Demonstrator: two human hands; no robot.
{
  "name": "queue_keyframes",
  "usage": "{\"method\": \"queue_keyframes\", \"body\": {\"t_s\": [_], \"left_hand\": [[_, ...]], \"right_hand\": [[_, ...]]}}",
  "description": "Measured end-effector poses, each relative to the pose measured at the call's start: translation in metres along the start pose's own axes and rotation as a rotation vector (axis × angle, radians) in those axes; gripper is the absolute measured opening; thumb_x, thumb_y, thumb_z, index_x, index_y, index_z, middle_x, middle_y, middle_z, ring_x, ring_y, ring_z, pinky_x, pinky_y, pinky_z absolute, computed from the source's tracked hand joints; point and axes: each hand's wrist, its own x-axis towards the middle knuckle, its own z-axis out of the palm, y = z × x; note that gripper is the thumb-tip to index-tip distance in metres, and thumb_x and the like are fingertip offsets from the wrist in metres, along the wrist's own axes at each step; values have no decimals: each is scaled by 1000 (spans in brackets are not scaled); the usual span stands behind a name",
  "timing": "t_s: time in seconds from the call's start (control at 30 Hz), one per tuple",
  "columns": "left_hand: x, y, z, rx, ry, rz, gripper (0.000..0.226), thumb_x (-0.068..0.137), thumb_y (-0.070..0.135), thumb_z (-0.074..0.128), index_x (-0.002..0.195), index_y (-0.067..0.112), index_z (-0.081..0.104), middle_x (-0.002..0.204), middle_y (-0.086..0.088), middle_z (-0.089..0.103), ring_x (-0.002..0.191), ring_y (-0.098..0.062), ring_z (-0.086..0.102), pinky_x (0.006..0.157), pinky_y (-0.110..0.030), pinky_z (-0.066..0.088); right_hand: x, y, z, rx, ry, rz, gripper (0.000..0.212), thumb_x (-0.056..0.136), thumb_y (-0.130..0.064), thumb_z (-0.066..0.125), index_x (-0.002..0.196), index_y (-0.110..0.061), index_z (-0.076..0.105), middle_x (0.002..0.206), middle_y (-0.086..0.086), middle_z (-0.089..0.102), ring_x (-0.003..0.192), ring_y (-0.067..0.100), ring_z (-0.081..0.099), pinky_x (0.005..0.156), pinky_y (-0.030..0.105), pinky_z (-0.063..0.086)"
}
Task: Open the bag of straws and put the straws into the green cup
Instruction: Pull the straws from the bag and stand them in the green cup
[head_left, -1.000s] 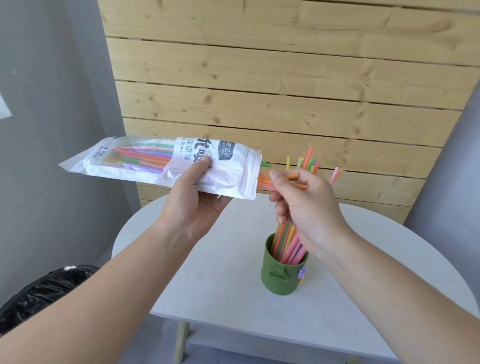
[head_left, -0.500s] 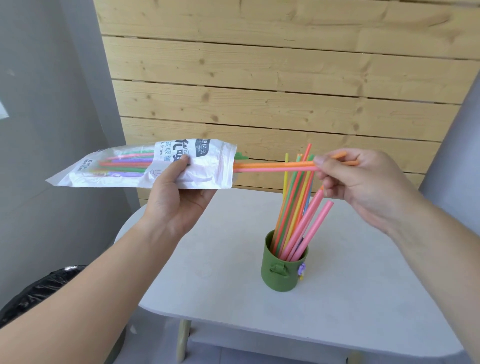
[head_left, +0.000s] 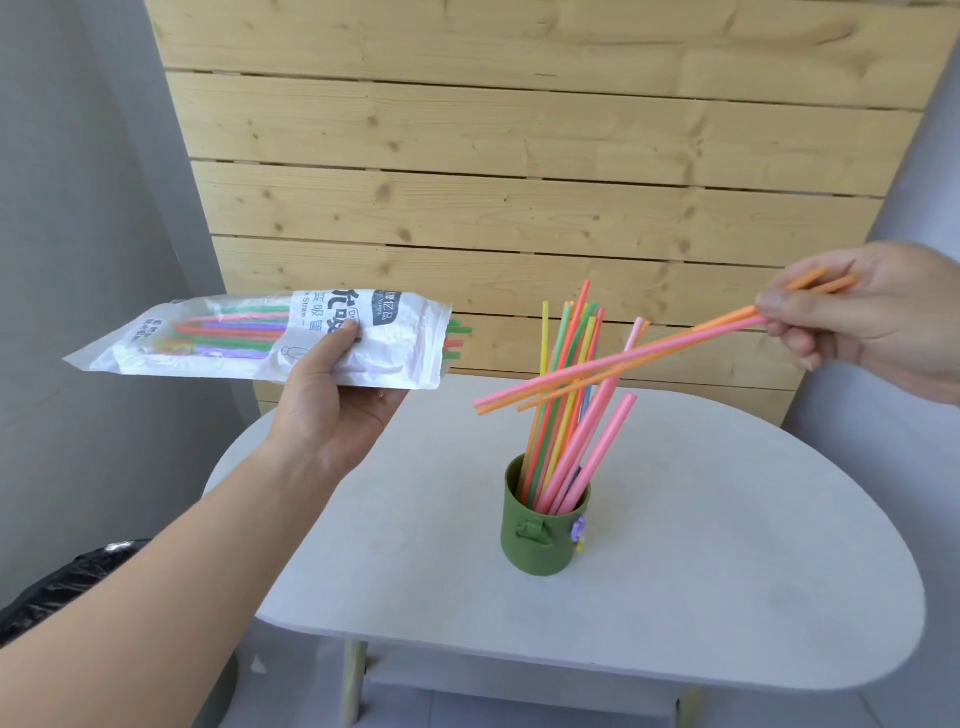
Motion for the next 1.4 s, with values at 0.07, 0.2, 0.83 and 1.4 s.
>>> {"method": "queue_keyframes", "body": {"t_s": [0.07,0.2,0.83,1.4], "left_hand": [[-1,-1,1,17,1,0,16,103,10,62,117,11,69,130,-9,77,117,-27,76,106,-53,57],[-3,-4,2,25,-11,2,20,103,10,62,122,12,69,133,-9,76,119,-26,75,106,-53,57],[-6,-6,6,66,-11,-17,22,103,11,62,125,12,68,137,-8,73,124,-24,73,102,-49,59],[-10,-2,8,101,-78,-33,13,104,13,60,110,11,72,129,-8,76,128,-27,70,106,-50,57]], "right_hand": [[-2,3,-4,-36,-67,57,67,30,-63,96,73,-14,79,60,4,64,47,11,54,44,21,47],[-3,9,-1,-190,-104,144,56,41,-56,95,74,-13,78,61,6,65,47,11,54,44,22,49],[19,7,23,-489,-23,115,10,82,-19,81,76,-13,76,59,3,65,48,9,58,51,28,52],[49,15,131,-723,158,-194,35,93,-33,69,126,-22,65,97,9,73,92,29,71,85,32,53]]}}
